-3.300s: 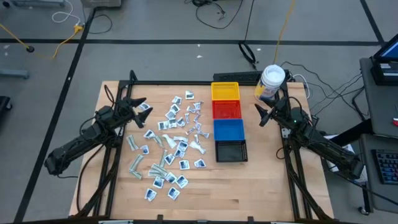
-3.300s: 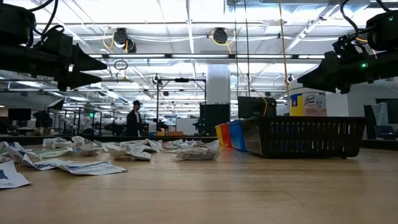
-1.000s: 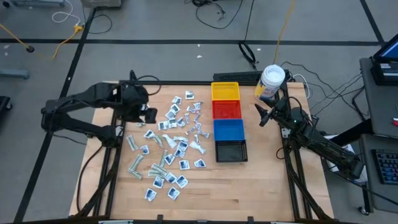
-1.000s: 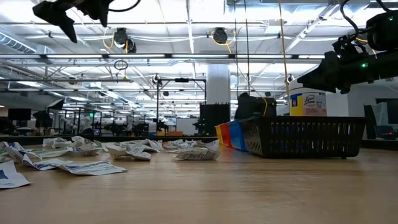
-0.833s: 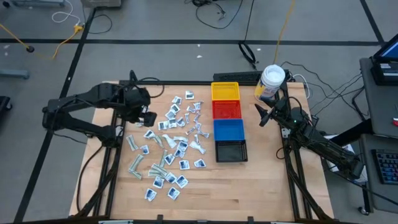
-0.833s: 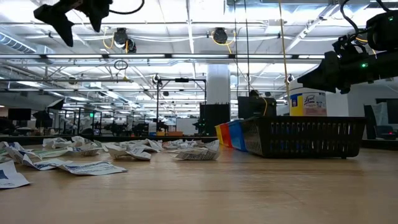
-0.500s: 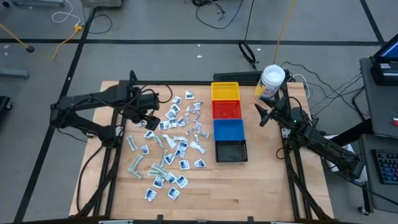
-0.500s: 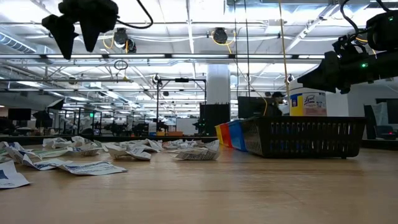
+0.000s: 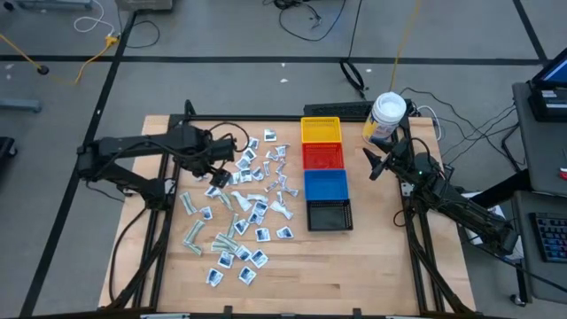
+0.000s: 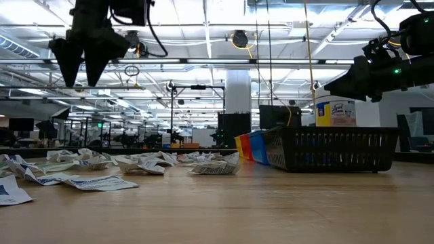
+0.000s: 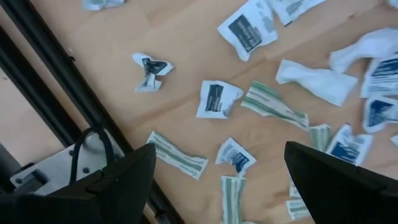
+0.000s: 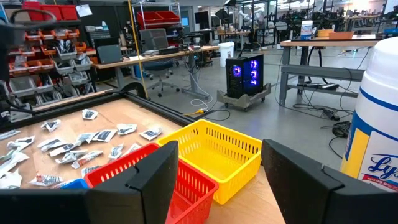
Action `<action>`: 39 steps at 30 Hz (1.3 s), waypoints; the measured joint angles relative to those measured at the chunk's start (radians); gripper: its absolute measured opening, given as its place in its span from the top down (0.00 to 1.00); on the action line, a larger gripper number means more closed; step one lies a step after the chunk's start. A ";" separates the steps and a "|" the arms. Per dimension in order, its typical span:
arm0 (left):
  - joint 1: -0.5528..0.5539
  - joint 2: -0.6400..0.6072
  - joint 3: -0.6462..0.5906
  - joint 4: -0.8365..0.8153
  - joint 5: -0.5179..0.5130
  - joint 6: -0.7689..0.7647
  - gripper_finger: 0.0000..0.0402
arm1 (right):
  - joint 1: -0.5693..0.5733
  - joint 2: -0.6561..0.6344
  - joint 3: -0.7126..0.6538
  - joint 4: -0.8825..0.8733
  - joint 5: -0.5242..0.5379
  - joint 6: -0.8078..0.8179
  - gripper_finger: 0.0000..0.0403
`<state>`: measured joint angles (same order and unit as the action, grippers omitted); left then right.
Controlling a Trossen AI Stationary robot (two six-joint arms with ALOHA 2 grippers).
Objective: Pick & Place First Aid Supplies
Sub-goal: Put the black towelette pack into the black bin
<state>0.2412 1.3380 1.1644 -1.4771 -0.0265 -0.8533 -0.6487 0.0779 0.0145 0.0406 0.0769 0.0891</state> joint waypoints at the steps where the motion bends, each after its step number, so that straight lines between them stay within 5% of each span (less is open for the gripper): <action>1: 0.004 0.000 -0.017 0.019 0.004 0.013 0.10 | 0.000 0.000 0.000 0.000 0.000 0.000 0.43; 18: 0.005 0.100 -0.244 0.217 0.027 0.120 0.10 | 0.000 0.000 0.000 0.000 0.000 0.000 0.43; 39: -0.020 0.301 -0.246 0.331 0.013 0.493 0.10 | 0.000 0.000 0.000 0.000 0.000 0.000 0.43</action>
<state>0.2212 1.6388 0.9187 -1.1464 -0.0136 -0.3604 -0.6483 0.0776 0.0147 0.0406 0.0769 0.0895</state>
